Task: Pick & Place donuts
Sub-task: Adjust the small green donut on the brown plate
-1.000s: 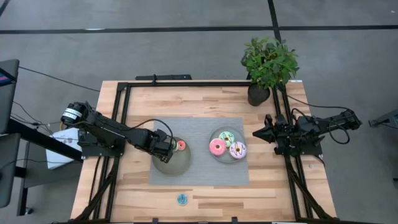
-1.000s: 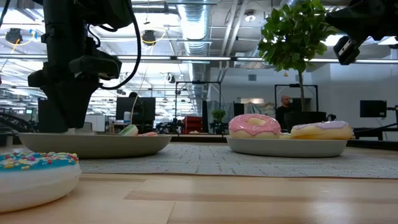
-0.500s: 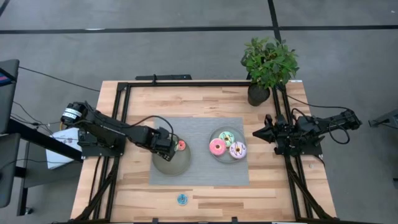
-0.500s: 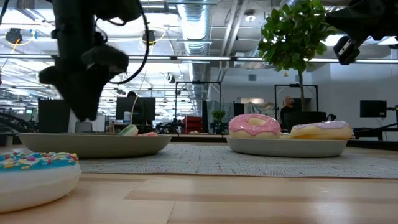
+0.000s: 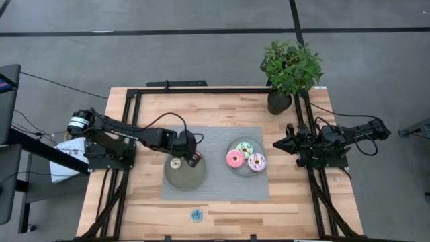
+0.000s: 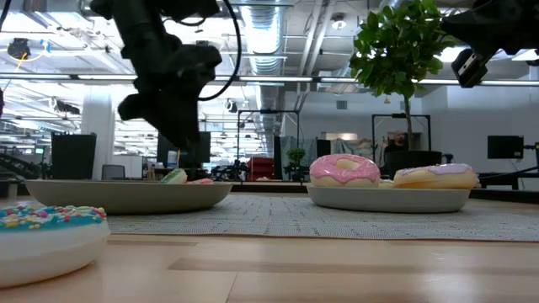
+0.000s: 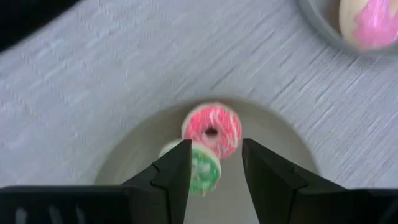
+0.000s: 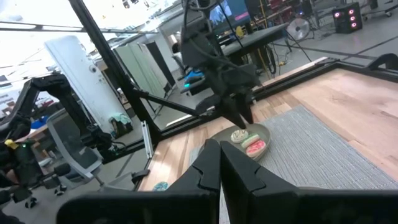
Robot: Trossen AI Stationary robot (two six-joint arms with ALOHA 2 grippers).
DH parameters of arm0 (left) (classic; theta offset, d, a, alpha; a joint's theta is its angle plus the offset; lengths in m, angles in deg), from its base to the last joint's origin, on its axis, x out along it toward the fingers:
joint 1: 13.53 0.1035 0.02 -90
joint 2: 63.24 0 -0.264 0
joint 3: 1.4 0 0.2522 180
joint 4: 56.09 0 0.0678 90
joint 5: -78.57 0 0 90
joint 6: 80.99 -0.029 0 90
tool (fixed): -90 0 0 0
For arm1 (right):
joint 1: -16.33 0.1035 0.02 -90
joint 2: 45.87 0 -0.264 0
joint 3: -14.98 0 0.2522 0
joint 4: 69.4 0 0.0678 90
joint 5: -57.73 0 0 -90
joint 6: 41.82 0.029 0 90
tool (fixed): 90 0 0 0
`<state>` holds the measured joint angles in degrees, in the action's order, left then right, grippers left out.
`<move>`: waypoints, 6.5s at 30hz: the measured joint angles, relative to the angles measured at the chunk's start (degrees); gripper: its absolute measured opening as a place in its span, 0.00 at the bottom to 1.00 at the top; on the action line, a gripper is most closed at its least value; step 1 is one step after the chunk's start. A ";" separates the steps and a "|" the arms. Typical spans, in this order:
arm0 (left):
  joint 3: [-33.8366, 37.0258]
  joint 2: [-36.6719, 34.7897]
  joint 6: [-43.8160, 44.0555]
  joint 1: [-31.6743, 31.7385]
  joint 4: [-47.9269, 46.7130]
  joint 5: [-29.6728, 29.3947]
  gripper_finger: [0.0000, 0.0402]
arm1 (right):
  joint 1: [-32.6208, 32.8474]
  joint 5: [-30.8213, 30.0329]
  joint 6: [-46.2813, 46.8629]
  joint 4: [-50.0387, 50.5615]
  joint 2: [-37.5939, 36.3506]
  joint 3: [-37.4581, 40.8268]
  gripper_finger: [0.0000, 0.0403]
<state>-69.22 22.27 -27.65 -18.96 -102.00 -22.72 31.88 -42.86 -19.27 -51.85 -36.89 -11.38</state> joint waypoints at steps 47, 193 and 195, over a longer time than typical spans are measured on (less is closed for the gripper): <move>-1.77 6.97 -2.43 1.20 -5.80 6.97 0.34 | 0.07 -3.02 -0.03 0.01 0.00 0.00 0.00; -11.19 15.82 -2.58 -0.68 -17.90 10.59 0.20 | 0.04 -6.03 -0.52 0.15 0.00 0.00 0.00; -11.19 15.81 -2.41 -0.68 -17.88 10.10 0.23 | 0.06 -6.03 -0.52 0.15 0.00 0.00 0.00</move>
<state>-80.41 38.09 -30.06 -19.63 -119.87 -12.62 31.94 -48.89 -19.80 -51.70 -36.89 -11.38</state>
